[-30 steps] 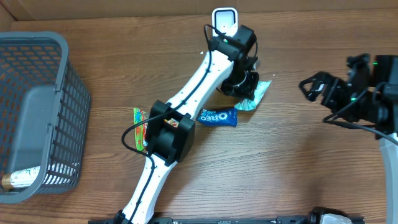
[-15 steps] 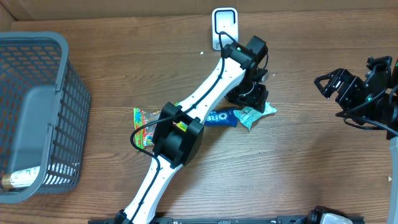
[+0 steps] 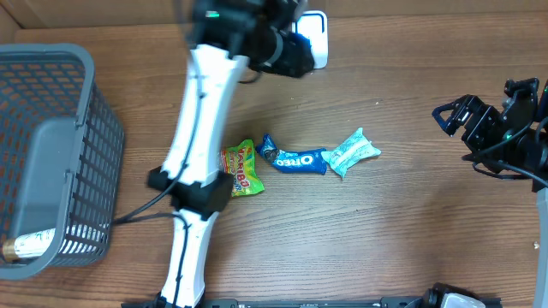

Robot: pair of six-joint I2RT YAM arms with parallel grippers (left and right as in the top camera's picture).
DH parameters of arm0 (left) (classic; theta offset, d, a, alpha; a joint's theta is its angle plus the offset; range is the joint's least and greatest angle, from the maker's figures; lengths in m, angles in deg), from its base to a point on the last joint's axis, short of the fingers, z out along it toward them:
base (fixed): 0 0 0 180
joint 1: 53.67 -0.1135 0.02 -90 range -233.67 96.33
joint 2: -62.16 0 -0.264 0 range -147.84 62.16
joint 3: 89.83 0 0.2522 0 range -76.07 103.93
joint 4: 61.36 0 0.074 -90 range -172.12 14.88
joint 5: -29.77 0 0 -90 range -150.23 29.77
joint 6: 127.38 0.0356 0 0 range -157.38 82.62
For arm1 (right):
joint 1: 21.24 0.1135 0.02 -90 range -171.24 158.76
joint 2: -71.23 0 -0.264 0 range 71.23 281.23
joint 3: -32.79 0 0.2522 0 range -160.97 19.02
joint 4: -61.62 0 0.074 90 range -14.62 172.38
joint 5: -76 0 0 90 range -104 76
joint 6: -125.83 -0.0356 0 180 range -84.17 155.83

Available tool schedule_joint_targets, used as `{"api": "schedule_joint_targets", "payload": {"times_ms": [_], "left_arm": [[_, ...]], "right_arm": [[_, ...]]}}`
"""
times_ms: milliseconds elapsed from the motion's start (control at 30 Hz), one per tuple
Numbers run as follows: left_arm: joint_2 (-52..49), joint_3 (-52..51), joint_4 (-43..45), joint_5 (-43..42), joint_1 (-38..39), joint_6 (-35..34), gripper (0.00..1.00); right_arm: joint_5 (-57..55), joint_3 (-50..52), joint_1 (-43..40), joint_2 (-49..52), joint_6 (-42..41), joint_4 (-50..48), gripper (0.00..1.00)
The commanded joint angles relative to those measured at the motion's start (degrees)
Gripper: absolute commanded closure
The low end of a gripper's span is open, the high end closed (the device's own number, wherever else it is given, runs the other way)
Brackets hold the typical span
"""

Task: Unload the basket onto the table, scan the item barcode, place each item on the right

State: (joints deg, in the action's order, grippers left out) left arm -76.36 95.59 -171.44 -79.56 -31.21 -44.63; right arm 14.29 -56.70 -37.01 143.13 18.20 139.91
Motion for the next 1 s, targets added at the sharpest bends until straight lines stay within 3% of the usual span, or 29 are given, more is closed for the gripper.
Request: {"api": "schedule_joint_targets", "payload": {"times_ms": [0, 300, 367, 633, 767, 967], "left_arm": [[11.08, 1.9, -0.5, -0.79, -4.55, 1.51, 0.39], [24.09, -0.96, -0.5, 13.03, -14.62, 2.51, 0.34], [26.95, -4.39, -0.5, 16.39, -18.71, -1.49, 0.3], [34.64, -19.37, -0.5, 18.08, -38.62, -3.48, 0.34], [35.52, -25.0, -0.5, 18.56, -47.93, -3.08, 0.32], [35.43, -39.67, 1.07, 19.21, -62.16, -8.52, 0.27]], "right_arm": [[0.48, -1.4, -0.22, -0.09, 0.0, 0.11, 0.0], [0.48, -1.4, -0.22, -0.09, 0.02, 0.52, 0.0], [0.48, -1.4, -0.22, -0.09, 0.02, 0.57, 0.0], [0.48, -1.4, -0.22, -0.09, 0.02, 0.33, 0.0], [0.48, -1.4, -0.22, -0.09, 0.02, 0.35, 0.0], [0.28, -1.4, -0.22, -0.09, 0.17, 0.31, 0.0]]}}
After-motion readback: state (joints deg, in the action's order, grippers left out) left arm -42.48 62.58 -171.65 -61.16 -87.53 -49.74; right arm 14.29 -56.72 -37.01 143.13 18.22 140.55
